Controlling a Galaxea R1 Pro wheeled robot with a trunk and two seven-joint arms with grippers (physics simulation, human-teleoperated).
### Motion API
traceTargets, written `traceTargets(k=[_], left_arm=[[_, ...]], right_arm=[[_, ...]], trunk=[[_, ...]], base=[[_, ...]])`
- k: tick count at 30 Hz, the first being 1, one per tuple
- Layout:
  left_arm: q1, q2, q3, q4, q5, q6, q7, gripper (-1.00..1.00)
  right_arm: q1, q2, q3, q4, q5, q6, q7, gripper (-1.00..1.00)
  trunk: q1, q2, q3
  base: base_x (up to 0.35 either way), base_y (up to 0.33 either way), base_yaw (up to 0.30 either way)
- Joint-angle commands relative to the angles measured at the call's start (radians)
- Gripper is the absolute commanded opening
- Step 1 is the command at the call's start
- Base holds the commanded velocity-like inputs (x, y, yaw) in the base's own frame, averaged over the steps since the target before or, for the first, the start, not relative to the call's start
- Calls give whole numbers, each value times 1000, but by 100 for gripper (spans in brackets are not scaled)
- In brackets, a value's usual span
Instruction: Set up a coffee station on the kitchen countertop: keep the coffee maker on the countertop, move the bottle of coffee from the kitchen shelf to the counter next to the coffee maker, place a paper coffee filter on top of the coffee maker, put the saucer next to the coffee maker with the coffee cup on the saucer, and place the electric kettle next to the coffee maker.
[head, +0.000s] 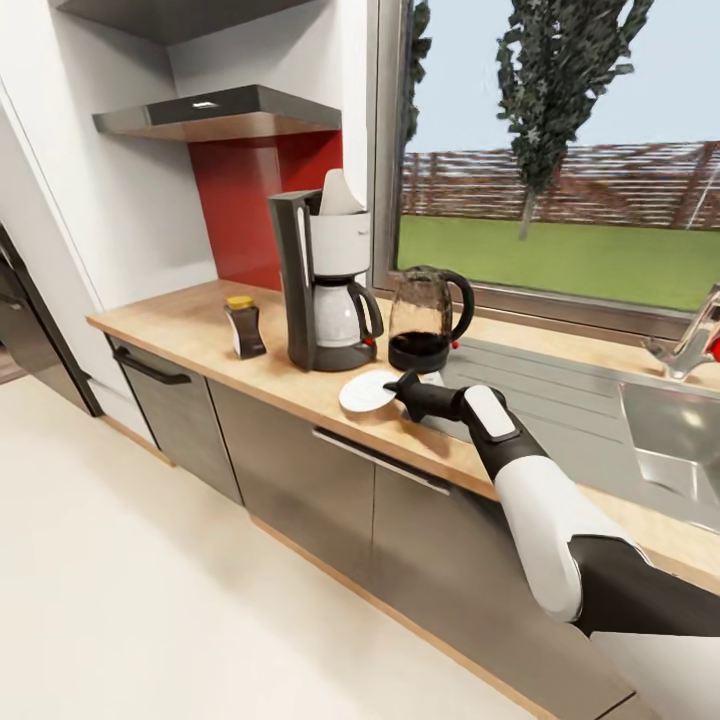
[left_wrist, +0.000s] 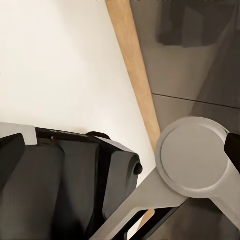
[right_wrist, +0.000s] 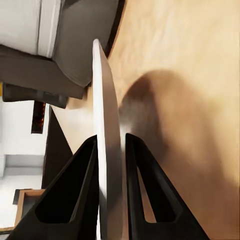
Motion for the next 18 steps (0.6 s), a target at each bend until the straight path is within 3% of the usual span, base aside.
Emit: traceTargets(k=[1,18], left_arm=[[0,0,-8,-1,9,10,-3,100],[0,0,-9,-1,9,10,-3,100]], right_arm=[[0,0,-6,18,46,4,5,-100],[0,0,-6,18,46,3,6,-100]], trunk=[[0,0,-1],[0,0,-11]], base=[[128,0,0],[36,0,0]])
